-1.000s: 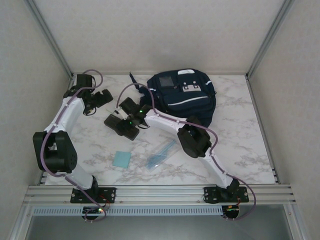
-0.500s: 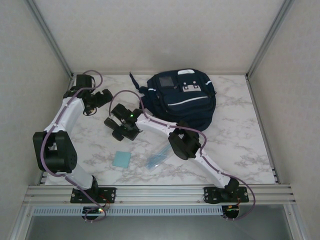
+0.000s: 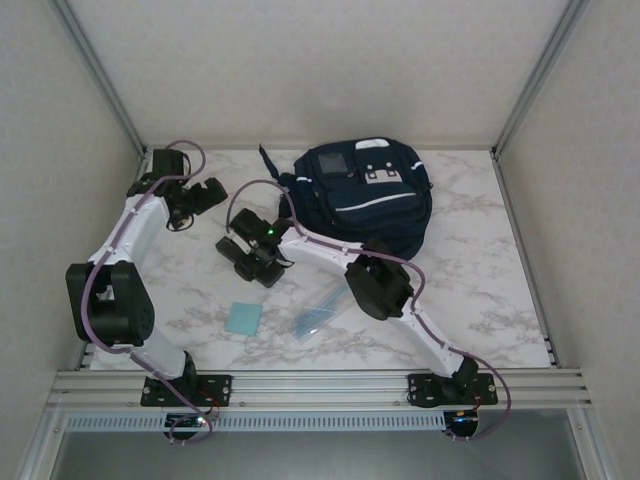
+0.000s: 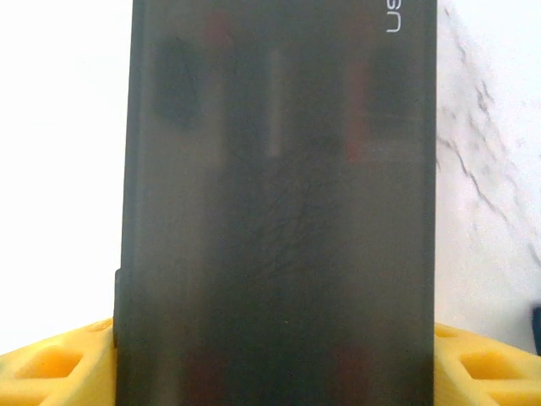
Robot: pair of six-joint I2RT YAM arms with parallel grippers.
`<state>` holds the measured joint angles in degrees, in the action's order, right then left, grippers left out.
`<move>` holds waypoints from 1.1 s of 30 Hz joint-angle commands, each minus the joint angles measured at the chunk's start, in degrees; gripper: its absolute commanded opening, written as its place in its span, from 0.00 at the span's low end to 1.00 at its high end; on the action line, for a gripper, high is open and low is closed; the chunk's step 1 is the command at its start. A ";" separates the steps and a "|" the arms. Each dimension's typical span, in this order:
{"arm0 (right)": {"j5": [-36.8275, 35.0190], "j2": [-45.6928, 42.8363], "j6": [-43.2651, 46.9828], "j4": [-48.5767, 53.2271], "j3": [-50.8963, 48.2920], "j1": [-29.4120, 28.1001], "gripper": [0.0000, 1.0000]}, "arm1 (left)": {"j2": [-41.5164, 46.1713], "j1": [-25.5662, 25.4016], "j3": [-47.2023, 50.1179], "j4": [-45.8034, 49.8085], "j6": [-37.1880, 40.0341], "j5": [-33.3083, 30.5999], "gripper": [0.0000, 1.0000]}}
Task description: Pack books, pencil case, and school supplies into a backpack
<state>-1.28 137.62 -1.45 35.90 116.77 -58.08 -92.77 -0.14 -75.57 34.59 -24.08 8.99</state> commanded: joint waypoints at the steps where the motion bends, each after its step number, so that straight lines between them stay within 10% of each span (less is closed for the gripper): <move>1: 2.37 -11.21 -5.97 0.49 -3.25 1.77 0.44 | -0.46 0.20 0.95 -1.16 -0.96 3.10 1.00; 11: -0.25 -35.40 -19.90 -1.44 -27.99 11.51 0.45 | 0.30 -2.23 1.12 -2.06 -1.52 5.49 1.00; 33: -9.11 -68.63 -23.70 2.16 -55.21 41.98 0.43 | -23.81 -38.91 -35.32 8.76 25.21 -0.15 0.91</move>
<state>-10.04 71.55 -24.49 37.63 63.61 -18.41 -111.87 -37.36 -104.84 38.04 -7.38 7.33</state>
